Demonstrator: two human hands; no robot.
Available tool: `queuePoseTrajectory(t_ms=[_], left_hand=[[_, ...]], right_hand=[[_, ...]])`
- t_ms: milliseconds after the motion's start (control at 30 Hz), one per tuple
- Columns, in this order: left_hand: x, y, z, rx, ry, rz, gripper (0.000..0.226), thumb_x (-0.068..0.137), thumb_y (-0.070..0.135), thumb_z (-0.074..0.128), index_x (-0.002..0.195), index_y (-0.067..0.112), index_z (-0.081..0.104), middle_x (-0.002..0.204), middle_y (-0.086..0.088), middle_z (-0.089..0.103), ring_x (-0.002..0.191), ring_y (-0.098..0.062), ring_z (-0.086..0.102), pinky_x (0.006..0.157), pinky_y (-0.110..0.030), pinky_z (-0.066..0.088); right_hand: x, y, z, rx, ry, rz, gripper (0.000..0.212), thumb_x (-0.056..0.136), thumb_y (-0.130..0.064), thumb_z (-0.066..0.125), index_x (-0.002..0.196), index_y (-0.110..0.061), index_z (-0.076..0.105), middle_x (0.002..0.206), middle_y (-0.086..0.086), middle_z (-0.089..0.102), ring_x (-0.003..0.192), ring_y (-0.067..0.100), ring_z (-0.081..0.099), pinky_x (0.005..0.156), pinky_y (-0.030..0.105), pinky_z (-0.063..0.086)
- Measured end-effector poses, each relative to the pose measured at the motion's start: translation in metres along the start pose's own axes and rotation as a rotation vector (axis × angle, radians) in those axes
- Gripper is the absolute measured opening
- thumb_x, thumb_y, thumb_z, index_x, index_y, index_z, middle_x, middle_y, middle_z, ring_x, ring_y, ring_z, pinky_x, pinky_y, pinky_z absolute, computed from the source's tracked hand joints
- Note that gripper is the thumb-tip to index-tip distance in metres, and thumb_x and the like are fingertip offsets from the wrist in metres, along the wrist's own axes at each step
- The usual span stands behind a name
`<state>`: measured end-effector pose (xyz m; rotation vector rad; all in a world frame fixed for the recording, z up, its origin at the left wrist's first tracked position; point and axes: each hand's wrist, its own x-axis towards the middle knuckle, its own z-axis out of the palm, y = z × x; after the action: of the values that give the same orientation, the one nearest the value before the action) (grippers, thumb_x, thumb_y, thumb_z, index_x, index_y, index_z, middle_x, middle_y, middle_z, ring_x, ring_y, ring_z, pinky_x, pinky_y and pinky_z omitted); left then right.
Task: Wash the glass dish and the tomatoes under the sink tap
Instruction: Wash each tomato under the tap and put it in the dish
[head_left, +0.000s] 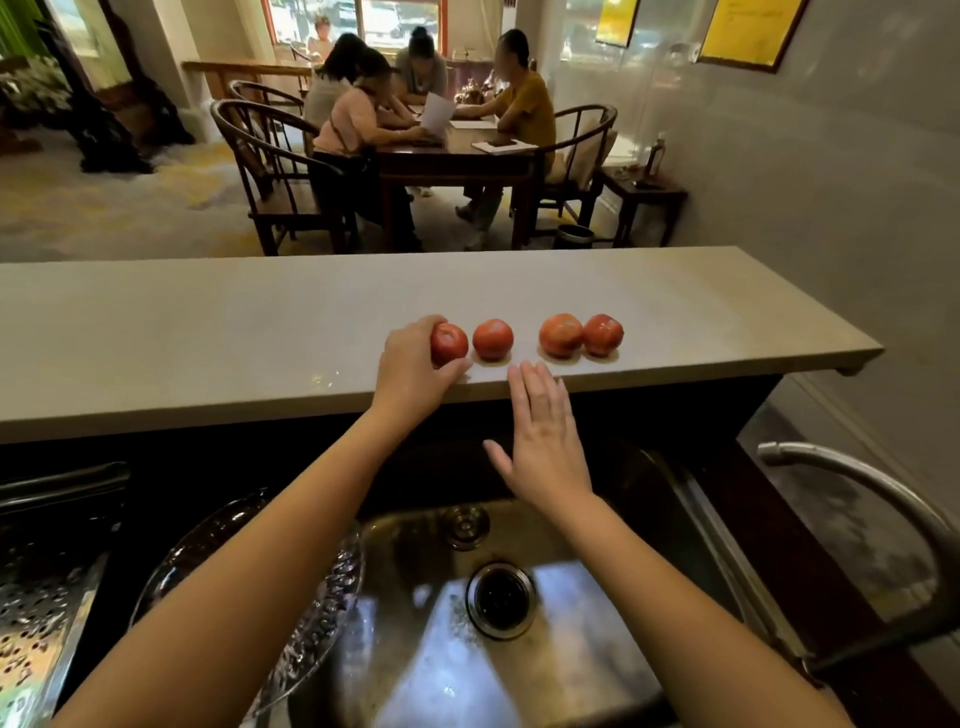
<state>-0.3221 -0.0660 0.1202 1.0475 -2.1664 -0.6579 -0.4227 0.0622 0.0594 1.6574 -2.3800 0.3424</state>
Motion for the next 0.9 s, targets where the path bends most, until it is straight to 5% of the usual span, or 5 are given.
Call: queuePoseTrajectory(t_ms=[200, 333, 467, 633, 900], left_hand=[[-0.047, 0.016, -0.002, -0.201, -0.078, 0.09, 0.048, 0.081, 0.027, 0.068, 0.121, 0.015, 0.043, 0.115, -0.002, 0.049, 0.1, -0.012, 0.05, 0.075, -0.009, 0.038], [-0.071, 0.034, 0.024, -0.411, -0.306, 0.043, 0.045, 0.083, 0.018, 0.066, 0.122, 0.021, 0.043, 0.121, -0.008, 0.047, 0.094, -0.021, 0.057, 0.062, -0.012, 0.051], [-0.086, 0.052, 0.073, -0.44, -0.486, 0.005, 0.047, 0.08, 0.013, 0.069, 0.12, 0.02, 0.045, 0.123, -0.01, 0.047, 0.104, -0.019, 0.053, 0.097, -0.033, 0.044], [-0.103, 0.074, 0.14, -0.525, -0.637, -0.018, 0.045, 0.077, 0.013, 0.073, 0.112, 0.022, 0.046, 0.113, -0.004, 0.049, 0.099, -0.016, 0.052, 0.087, -0.026, 0.044], [-0.114, 0.1, 0.216, -0.622, -0.752, 0.01, 0.044, 0.079, 0.009, 0.069, 0.109, 0.027, 0.043, 0.113, -0.002, 0.046, 0.095, -0.013, 0.052, 0.067, -0.012, 0.048]], right_hand=[[-0.008, 0.024, -0.011, 0.033, -0.05, -0.097, 0.079, 0.092, -0.042, 0.044, 0.149, -0.014, -0.003, 0.159, 0.004, -0.004, 0.145, 0.016, -0.01, 0.119, 0.037, -0.002], [-0.043, 0.061, -0.023, 0.129, -0.127, -0.051, 0.07, 0.094, -0.04, 0.044, 0.149, -0.017, 0.008, 0.158, 0.0, 0.006, 0.146, 0.013, -0.001, 0.118, 0.032, -0.001], [-0.098, 0.102, -0.03, 0.131, -0.125, 0.193, 0.049, 0.094, -0.03, 0.047, 0.138, -0.011, 0.04, 0.143, 0.007, 0.044, 0.134, 0.022, 0.035, 0.109, 0.032, 0.029], [-0.156, 0.133, -0.025, 0.024, -0.176, 0.662, 0.028, 0.096, -0.023, 0.041, 0.116, -0.009, 0.053, 0.115, 0.009, 0.058, 0.108, 0.025, 0.052, 0.08, 0.033, 0.045], [-0.184, 0.156, -0.007, 0.055, -0.235, 0.963, 0.022, 0.096, -0.01, 0.038, 0.106, -0.004, 0.057, 0.108, 0.014, 0.062, 0.101, 0.029, 0.06, 0.082, 0.038, 0.05]])
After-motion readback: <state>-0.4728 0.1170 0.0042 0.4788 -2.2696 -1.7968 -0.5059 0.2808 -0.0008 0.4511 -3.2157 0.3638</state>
